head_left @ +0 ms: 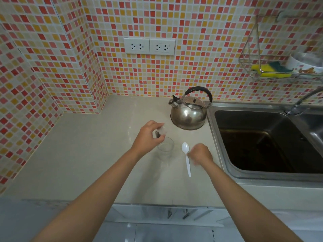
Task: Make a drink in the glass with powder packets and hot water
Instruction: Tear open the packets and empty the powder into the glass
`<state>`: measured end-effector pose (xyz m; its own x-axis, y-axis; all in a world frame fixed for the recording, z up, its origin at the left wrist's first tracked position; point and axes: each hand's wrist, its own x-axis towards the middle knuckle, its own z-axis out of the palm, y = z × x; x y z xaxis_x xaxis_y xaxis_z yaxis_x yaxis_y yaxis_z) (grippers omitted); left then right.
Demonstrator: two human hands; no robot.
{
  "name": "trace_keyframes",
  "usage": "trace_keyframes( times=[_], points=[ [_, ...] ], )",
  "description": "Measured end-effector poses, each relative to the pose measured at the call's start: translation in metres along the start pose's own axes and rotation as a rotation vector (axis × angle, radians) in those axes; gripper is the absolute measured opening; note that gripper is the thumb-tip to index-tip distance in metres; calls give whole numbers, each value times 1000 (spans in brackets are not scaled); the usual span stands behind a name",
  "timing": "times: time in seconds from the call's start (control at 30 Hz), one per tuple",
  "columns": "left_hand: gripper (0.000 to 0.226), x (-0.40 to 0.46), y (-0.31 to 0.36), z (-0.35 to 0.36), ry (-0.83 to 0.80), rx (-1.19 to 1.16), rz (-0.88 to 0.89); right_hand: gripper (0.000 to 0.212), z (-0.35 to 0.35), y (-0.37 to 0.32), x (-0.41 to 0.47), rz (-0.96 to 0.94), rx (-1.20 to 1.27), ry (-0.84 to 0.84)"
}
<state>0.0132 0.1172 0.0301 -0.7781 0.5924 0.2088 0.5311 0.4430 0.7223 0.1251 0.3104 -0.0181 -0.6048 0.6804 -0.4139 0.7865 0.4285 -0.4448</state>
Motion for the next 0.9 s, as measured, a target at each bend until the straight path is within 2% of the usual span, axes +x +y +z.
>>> trace_keyframes(
  times=[0.13,0.3,0.43,0.53,0.7,0.9],
  points=[
    [48,-2,-4,-1,-34,7,-2,22,29,18,2,-12,-90,27],
    [47,-2,-5,-5,-64,32,7,13,31,21,5,-36,-63,48],
    [49,0,-5,-7,-132,149,41,5,10,13,2,-142,213,119],
    [52,4,-4,-9,-205,282,70,10,-12,2,-10,-295,338,146],
    [54,8,-6,-8,-245,365,114,16,-27,-7,-34,-448,252,158],
    [48,7,-3,-5,-256,412,176,8,-25,-3,-48,-453,200,154]
  ],
)
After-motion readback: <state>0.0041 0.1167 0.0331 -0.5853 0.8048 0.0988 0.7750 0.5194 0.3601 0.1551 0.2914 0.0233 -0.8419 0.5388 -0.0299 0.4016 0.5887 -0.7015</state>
